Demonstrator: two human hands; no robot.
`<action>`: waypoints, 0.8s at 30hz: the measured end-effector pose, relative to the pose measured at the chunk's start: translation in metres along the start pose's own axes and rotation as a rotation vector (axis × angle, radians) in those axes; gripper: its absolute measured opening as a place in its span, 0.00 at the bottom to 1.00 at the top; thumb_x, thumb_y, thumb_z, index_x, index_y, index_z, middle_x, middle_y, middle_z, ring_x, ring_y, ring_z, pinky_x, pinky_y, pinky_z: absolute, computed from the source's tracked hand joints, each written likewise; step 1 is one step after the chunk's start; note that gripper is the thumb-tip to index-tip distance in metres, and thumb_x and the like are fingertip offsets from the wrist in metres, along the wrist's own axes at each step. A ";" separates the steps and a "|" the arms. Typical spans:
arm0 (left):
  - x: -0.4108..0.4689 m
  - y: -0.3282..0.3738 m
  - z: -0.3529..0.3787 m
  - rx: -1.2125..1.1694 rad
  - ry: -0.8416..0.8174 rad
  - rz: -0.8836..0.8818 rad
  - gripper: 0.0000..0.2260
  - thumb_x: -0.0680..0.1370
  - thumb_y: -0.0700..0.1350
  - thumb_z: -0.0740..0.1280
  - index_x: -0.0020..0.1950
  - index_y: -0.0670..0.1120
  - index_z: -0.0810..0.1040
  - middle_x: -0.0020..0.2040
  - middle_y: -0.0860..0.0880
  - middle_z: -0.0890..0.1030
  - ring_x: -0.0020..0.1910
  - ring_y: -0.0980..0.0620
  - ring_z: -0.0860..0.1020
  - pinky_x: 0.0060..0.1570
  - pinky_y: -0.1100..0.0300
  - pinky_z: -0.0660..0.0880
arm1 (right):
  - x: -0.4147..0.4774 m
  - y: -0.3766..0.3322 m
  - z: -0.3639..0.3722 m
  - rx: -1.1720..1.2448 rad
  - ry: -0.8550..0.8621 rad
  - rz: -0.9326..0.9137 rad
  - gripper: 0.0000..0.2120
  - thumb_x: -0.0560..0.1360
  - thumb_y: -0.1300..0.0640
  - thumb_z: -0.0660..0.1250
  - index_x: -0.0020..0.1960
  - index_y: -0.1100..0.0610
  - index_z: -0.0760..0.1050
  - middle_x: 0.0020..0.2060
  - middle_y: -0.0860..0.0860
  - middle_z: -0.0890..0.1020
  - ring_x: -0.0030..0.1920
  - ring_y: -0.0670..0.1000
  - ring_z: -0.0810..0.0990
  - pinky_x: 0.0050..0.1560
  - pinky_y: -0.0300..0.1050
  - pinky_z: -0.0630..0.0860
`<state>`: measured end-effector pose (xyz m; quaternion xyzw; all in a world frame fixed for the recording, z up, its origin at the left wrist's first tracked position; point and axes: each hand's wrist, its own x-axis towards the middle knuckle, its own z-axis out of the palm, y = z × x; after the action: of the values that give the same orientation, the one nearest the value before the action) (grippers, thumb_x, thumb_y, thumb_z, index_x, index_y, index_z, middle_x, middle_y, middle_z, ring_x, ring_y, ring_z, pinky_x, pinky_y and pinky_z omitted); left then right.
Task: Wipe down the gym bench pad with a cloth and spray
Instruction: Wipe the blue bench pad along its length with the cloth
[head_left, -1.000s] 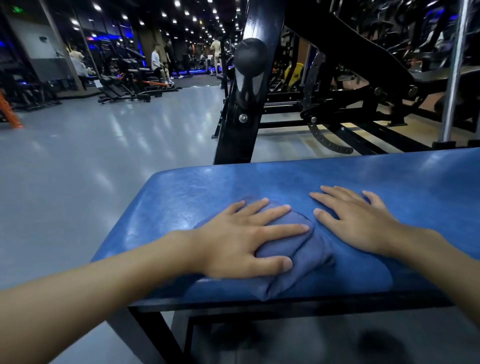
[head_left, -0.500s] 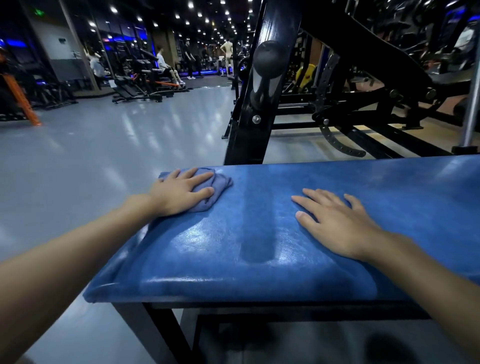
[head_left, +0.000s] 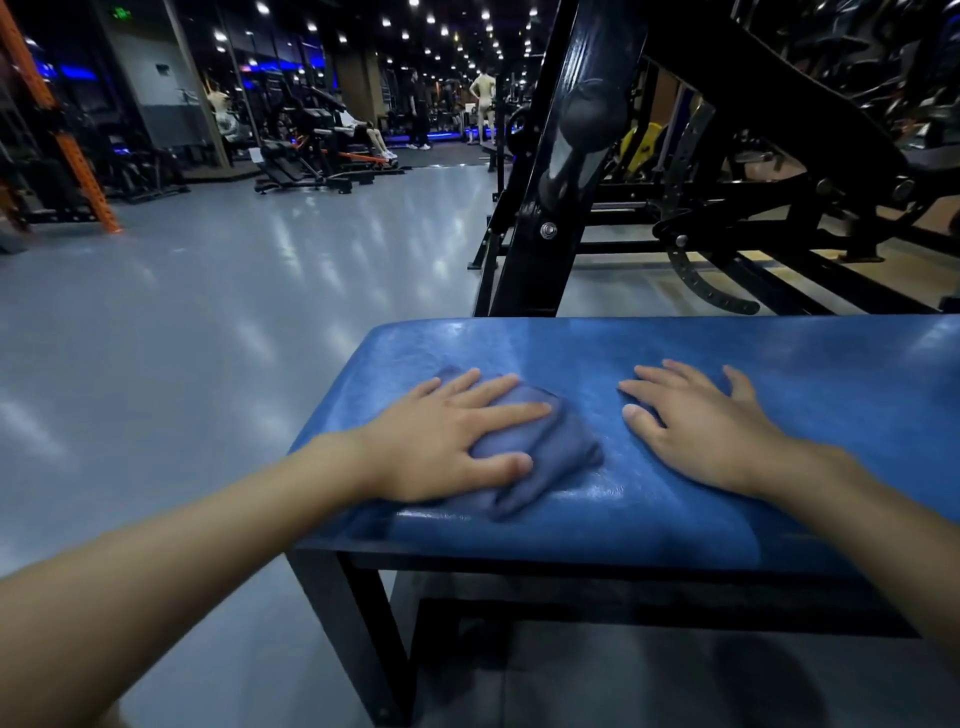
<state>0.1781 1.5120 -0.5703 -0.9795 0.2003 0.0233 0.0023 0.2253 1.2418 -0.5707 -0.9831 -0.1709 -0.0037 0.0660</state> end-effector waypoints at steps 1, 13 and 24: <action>-0.002 -0.014 -0.002 -0.021 -0.006 -0.049 0.31 0.70 0.75 0.43 0.73 0.76 0.44 0.81 0.58 0.47 0.80 0.49 0.45 0.77 0.46 0.46 | -0.001 -0.005 -0.001 0.034 0.000 -0.019 0.22 0.82 0.42 0.46 0.75 0.43 0.61 0.78 0.43 0.57 0.78 0.47 0.48 0.75 0.63 0.42; -0.060 -0.032 0.006 -0.026 0.091 -0.298 0.34 0.67 0.75 0.38 0.75 0.73 0.46 0.81 0.57 0.48 0.80 0.49 0.46 0.76 0.47 0.51 | -0.014 -0.023 0.016 0.051 -0.029 -0.088 0.26 0.81 0.38 0.42 0.78 0.41 0.52 0.79 0.42 0.51 0.78 0.45 0.45 0.76 0.61 0.41; -0.108 -0.053 0.000 0.079 0.022 -0.090 0.35 0.69 0.78 0.48 0.73 0.75 0.38 0.81 0.55 0.43 0.80 0.52 0.44 0.77 0.51 0.49 | -0.034 -0.011 0.009 -0.055 -0.042 -0.083 0.32 0.74 0.32 0.37 0.77 0.37 0.51 0.79 0.41 0.50 0.79 0.49 0.45 0.75 0.63 0.42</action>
<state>0.0991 1.6028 -0.5656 -0.9868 0.1571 0.0046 0.0401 0.1898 1.2419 -0.5790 -0.9764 -0.2128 0.0095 0.0353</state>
